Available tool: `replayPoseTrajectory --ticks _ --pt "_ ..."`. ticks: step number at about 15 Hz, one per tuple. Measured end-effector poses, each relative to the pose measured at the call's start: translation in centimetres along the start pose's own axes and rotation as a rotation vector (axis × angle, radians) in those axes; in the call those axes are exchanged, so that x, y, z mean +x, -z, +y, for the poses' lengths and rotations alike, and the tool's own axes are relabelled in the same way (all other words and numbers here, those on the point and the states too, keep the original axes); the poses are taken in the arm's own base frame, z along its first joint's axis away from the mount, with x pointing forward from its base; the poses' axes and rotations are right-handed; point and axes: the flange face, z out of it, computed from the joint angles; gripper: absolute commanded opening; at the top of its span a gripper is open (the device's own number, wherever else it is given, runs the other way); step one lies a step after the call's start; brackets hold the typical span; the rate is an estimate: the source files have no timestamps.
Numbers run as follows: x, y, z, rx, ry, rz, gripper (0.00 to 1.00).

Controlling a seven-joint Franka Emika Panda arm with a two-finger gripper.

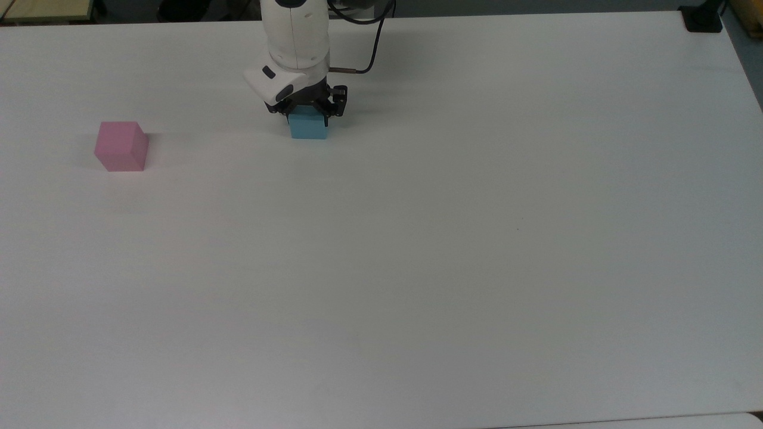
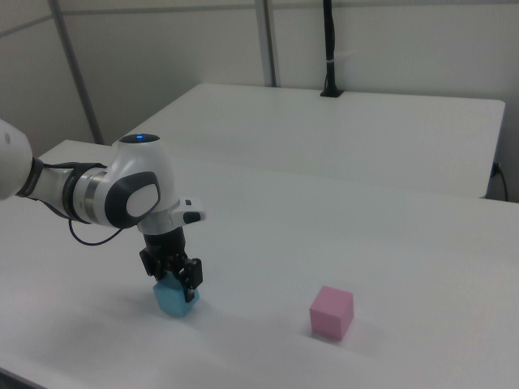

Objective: Put blue cube on pink cube
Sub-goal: 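Close the gripper on the light blue cube, then lift the blue cube and carry it over the pink cube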

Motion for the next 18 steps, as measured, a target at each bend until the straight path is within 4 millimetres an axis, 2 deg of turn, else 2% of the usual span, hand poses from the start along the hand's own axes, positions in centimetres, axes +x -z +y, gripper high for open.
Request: replayPoseTrajectory --ticks 5,8,11,16,18 --pt "0.1 0.5 0.0 -0.002 0.002 0.011 0.07" --pt "0.1 2.8 0.3 -0.006 0.003 -0.016 0.07" --pt "0.3 8.1 0.4 -0.012 0.015 -0.035 0.07" --pt "0.6 17.6 -0.9 -0.021 0.039 -0.008 0.08" --pt "0.8 20.5 -1.7 -0.023 0.051 0.017 0.08"
